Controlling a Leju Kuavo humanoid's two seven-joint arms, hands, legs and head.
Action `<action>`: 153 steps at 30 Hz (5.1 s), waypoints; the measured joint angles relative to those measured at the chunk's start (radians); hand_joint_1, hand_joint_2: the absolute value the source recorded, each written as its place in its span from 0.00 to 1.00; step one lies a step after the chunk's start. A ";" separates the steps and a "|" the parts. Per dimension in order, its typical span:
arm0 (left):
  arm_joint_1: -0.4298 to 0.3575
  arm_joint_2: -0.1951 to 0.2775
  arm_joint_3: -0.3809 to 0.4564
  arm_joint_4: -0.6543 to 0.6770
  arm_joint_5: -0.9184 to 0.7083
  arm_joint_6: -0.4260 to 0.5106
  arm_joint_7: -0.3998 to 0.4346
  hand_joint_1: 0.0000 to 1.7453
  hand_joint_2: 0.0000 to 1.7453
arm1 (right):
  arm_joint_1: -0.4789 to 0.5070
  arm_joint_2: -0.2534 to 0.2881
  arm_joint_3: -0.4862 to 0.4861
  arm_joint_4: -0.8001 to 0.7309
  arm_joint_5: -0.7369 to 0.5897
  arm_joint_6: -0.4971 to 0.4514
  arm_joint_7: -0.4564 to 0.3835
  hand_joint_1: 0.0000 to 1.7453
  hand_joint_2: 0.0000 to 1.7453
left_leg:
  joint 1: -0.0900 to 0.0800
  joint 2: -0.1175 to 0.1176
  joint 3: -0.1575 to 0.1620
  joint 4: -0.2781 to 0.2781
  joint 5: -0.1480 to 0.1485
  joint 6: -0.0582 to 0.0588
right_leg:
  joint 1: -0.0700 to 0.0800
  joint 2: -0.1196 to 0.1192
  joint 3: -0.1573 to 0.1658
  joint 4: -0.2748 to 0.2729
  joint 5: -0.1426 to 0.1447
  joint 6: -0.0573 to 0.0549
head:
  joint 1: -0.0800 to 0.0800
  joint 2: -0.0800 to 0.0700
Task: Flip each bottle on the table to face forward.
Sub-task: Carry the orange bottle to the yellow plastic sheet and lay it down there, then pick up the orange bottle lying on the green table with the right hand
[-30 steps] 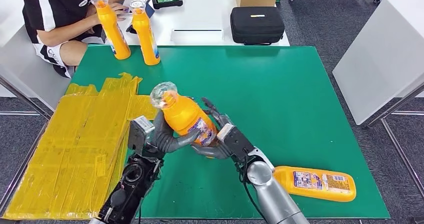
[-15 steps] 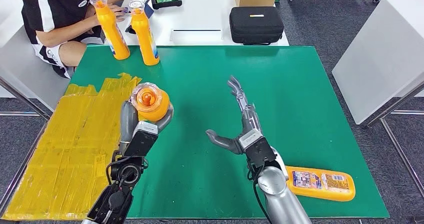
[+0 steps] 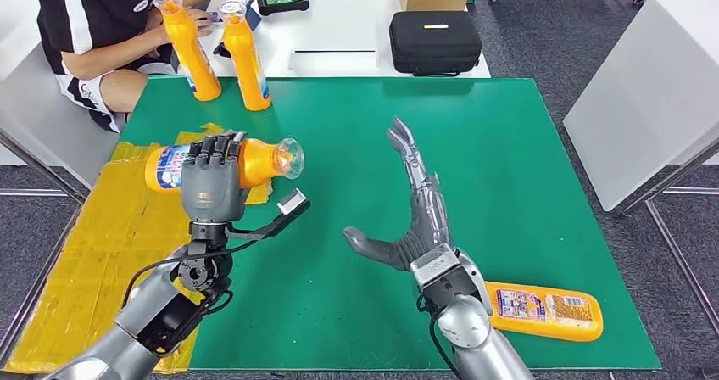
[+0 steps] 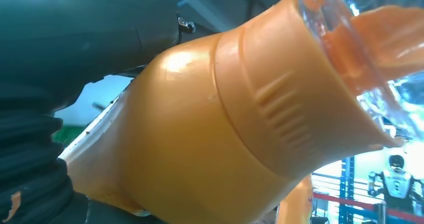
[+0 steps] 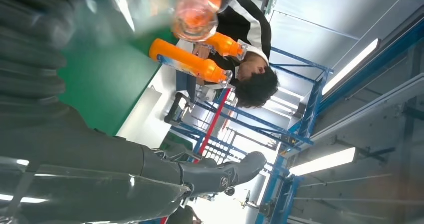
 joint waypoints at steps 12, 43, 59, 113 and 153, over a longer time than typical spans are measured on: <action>-0.057 -0.009 -0.102 0.299 0.000 -0.088 -0.078 1.00 1.00 | 0.026 -0.012 0.008 -0.035 0.042 -0.006 -0.001 0.00 1.00 | 0.000 0.001 0.000 0.000 0.000 0.000 | 0.000 0.001 0.000 0.000 0.000 0.000 | 0.000 0.000; -0.043 -0.125 0.286 0.530 0.063 -0.263 -0.233 0.00 0.00 | 0.041 -0.002 -0.007 -0.041 0.090 0.036 0.031 0.00 1.00 | 0.000 0.000 0.000 0.000 0.000 0.000 | 0.000 0.000 0.000 0.000 0.000 0.000 | 0.000 0.000; -0.017 -0.240 0.568 0.480 0.559 -0.586 -0.885 0.00 0.00 | 0.044 0.006 -0.008 -0.031 0.087 0.043 0.036 0.00 1.00 | 0.000 -0.005 0.002 0.000 0.000 0.000 | 0.000 -0.004 0.004 0.000 0.000 0.000 | 0.000 0.000; 0.332 -0.248 0.543 -0.195 1.405 -1.042 -1.109 0.00 1.00 | 0.355 -0.464 -0.233 -0.262 0.954 0.479 0.310 0.00 1.00 | -0.002 -0.004 0.000 0.000 -0.003 0.004 | -0.001 -0.003 0.001 -0.002 -0.001 0.001 | 0.000 0.000; 0.303 -0.248 0.503 -0.131 1.411 -1.040 -1.093 0.00 1.00 | 0.495 -0.445 -0.707 -0.117 0.883 0.658 0.312 0.00 1.00 | -0.003 0.000 0.001 0.000 -0.004 0.005 | -0.001 -0.002 0.001 -0.002 -0.001 0.001 | 0.000 0.000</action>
